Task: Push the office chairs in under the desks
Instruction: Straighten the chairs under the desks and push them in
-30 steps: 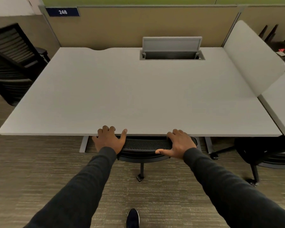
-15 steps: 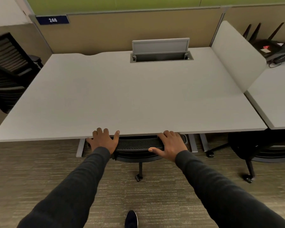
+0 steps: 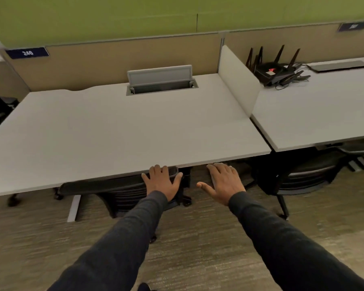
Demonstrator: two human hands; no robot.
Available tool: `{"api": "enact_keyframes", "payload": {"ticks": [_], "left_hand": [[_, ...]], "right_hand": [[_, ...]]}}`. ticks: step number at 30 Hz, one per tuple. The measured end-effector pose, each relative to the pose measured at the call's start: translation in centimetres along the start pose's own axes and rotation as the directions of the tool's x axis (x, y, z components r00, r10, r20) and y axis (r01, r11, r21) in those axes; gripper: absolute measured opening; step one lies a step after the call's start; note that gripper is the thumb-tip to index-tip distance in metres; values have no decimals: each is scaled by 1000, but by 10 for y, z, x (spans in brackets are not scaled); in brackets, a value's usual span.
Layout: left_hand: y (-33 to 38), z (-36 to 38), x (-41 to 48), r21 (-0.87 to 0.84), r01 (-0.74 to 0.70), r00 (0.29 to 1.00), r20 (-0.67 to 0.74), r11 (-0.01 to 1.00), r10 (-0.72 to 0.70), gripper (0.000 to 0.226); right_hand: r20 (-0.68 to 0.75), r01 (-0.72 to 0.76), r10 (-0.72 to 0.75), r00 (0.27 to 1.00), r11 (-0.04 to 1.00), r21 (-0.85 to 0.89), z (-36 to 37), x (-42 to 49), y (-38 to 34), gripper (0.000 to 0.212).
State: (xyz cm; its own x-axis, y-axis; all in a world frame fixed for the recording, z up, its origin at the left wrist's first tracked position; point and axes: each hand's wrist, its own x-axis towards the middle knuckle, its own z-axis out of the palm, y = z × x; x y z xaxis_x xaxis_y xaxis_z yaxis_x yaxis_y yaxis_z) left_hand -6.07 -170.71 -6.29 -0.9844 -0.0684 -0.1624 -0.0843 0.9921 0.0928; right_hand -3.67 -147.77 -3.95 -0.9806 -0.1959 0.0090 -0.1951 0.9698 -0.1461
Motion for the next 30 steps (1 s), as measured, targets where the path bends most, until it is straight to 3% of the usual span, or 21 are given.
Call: {"api": "enact_keyframes", "payload": {"ticks": [18, 30], "left_hand": [[321, 5, 4, -75, -355, 935, -43, 932, 353, 78], [500, 13, 47, -130, -334, 942, -23, 934, 334, 80]], "right_hand": [[-132, -262, 255, 958, 964, -41, -78, -72, 248, 85], [-109, -310, 302, 947, 949, -62, -119, -62, 431, 80]]}}
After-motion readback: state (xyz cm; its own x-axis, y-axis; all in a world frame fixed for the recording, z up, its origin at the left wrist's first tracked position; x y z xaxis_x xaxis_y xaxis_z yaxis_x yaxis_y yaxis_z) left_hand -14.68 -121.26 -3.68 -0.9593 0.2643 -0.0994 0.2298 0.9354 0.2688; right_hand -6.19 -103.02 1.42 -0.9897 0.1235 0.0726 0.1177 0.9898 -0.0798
